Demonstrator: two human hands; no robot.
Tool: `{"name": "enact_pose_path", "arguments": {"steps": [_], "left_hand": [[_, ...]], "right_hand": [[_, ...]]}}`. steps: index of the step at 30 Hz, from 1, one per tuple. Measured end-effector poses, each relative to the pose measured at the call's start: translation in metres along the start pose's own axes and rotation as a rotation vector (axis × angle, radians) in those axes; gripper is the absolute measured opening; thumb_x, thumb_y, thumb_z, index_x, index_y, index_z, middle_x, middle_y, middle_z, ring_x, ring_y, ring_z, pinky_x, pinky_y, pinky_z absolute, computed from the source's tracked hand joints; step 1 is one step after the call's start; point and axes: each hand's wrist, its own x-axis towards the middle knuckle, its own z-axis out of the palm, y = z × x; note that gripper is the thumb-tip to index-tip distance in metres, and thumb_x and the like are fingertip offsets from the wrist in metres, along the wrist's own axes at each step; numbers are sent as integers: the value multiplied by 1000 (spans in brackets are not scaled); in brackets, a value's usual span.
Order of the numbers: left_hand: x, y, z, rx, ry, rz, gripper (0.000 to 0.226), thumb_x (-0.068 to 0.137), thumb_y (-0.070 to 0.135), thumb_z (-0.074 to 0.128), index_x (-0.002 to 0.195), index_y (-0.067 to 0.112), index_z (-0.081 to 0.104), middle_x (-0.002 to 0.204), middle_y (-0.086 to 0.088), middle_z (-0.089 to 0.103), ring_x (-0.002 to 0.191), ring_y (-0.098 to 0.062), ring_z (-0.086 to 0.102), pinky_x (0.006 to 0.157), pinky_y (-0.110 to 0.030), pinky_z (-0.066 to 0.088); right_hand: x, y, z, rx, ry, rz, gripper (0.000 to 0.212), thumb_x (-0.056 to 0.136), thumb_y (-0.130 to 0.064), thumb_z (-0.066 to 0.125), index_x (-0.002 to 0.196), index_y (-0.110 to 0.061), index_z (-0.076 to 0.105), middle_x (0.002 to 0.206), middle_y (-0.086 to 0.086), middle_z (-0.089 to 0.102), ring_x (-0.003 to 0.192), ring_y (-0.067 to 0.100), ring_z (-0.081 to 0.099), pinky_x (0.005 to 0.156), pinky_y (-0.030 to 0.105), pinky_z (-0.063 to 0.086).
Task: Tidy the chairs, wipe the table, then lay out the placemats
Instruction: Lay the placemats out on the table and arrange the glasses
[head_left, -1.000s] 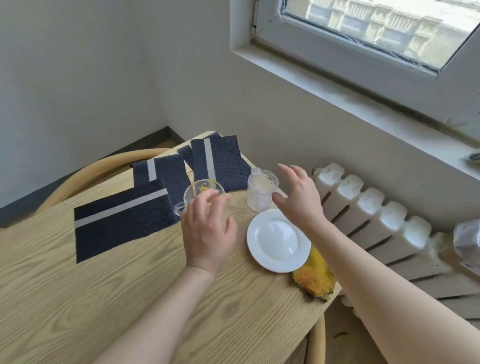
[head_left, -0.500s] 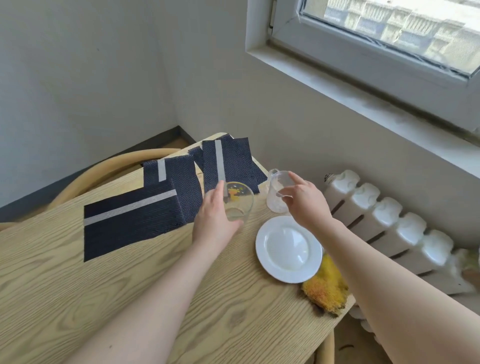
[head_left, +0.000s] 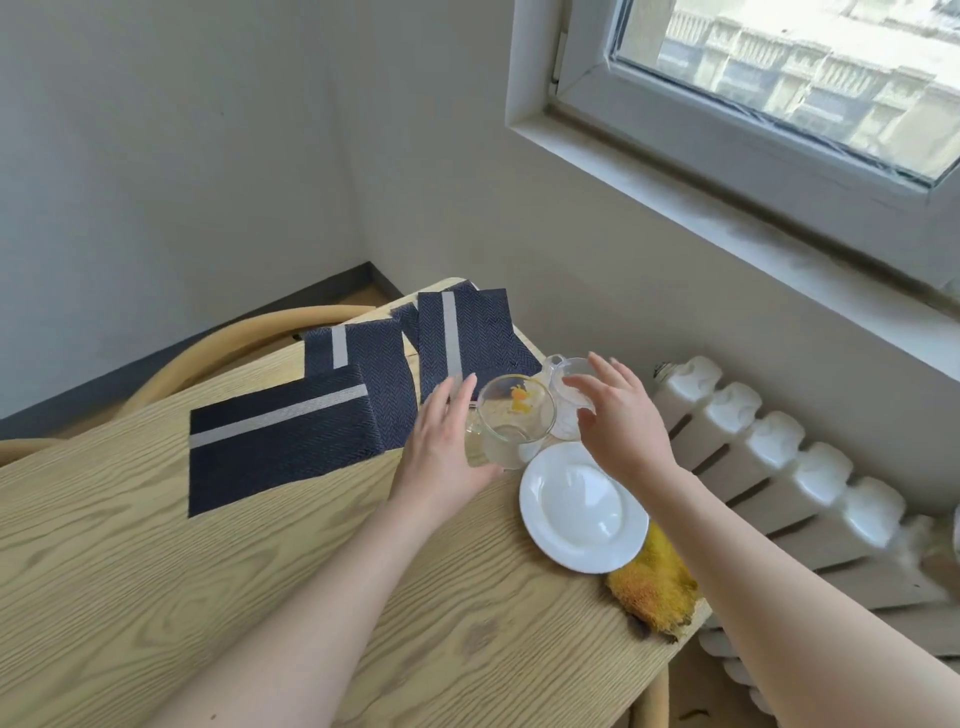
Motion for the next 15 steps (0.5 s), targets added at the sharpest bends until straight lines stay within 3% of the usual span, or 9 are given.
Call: {"name": "enact_pose_path", "arguments": {"steps": [7, 10, 15], "left_hand": [[-56, -29, -54, 53, 48, -41, 90, 81, 34, 70, 151, 29, 13, 158, 2, 14, 145, -15, 13, 117, -33, 12], [-84, -42, -82, 73, 88, -44, 91, 83, 34, 68, 151, 28, 9, 158, 4, 14, 145, -13, 13, 117, -32, 12], [-136, -58, -132, 62, 129, -68, 88, 85, 35, 66, 152, 26, 10, 157, 5, 13, 145, -13, 12, 116, -32, 13]], "right_hand": [[-42, -58, -9, 103, 42, -158, 42, 86, 1, 58, 123, -19, 65, 147, 5, 44, 139, 26, 33, 110, 34, 28], [-59, -92, -12, 89, 2, -210, 37, 87, -1, 57, 120, -16, 66, 142, 3, 49, 135, 24, 36, 106, 26, 24], [-93, -146, -16, 58, -45, -256, 36, 89, -6, 55, 121, -21, 66, 146, 2, 45, 137, 21, 32, 109, 28, 24]]}}
